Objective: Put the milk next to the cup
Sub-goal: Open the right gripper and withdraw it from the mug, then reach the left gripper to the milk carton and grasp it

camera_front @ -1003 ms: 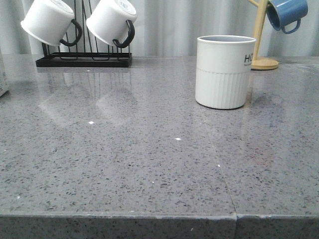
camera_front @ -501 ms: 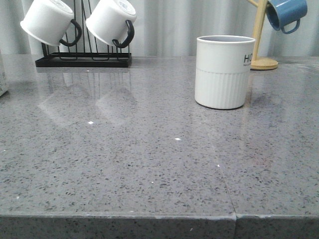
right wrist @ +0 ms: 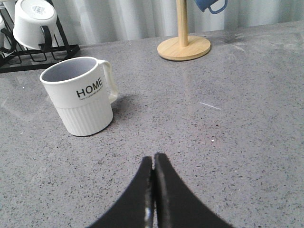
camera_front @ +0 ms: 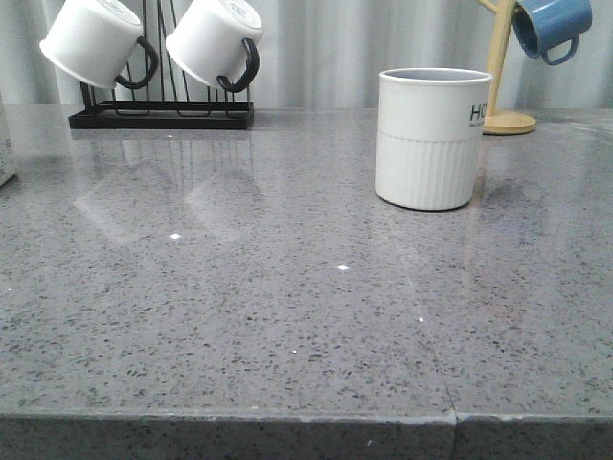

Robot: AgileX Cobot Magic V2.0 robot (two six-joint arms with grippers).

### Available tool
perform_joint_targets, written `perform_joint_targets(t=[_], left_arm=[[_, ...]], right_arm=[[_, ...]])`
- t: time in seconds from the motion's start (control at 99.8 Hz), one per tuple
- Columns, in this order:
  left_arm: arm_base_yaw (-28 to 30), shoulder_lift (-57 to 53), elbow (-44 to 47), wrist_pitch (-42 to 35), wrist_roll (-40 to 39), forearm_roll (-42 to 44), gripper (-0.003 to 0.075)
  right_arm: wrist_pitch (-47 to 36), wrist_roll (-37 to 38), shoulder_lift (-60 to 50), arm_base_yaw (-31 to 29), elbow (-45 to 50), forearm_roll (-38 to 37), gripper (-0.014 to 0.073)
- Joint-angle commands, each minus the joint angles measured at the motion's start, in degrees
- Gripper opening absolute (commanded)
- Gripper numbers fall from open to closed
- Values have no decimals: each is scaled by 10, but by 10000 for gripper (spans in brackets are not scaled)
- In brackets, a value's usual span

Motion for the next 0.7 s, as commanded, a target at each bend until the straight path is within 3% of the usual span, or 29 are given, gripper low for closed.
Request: perform_joint_targets(t=[0.0, 0.06, 0.11, 0.16, 0.241, 0.251, 0.301, 0.341, 0.371, 0.501, 0.692], left_arm=[[0, 61, -53, -29, -6, 16, -17], [0, 92, -72, -33, -6, 28, 15], [0, 118, -85, -41, -6, 29, 85], [0, 143, -93, -54, -6, 29, 193], [0, 182, -95, -106, -6, 28, 464], [0, 185, -95, -106, -6, 28, 464], [0, 212, -95, -142, -6, 28, 620], [0, 231, -95, -166, -6, 28, 703], [0, 244, -95, -182, -6, 28, 718], [0, 296, -95, -263, -6, 9, 643], [-1, 371, -99, -335, -6, -34, 642]], right_arm=[[-43, -7, 6, 0, -14, -2, -67], [-43, -7, 6, 0, -14, -2, -67], [-43, -7, 6, 0, -14, -2, -67], [-43, -7, 6, 0, -14, -2, -67], [-43, -7, 6, 0, -14, -2, -67], [-43, -7, 6, 0, -14, -2, -67], [-43, -7, 6, 0, -14, -2, -67], [-43, -7, 6, 0, -14, -2, -67], [-43, -7, 6, 0, -14, -2, -67], [-43, -7, 6, 0, -14, -2, -67], [-43, -7, 6, 0, -14, -2, -67]])
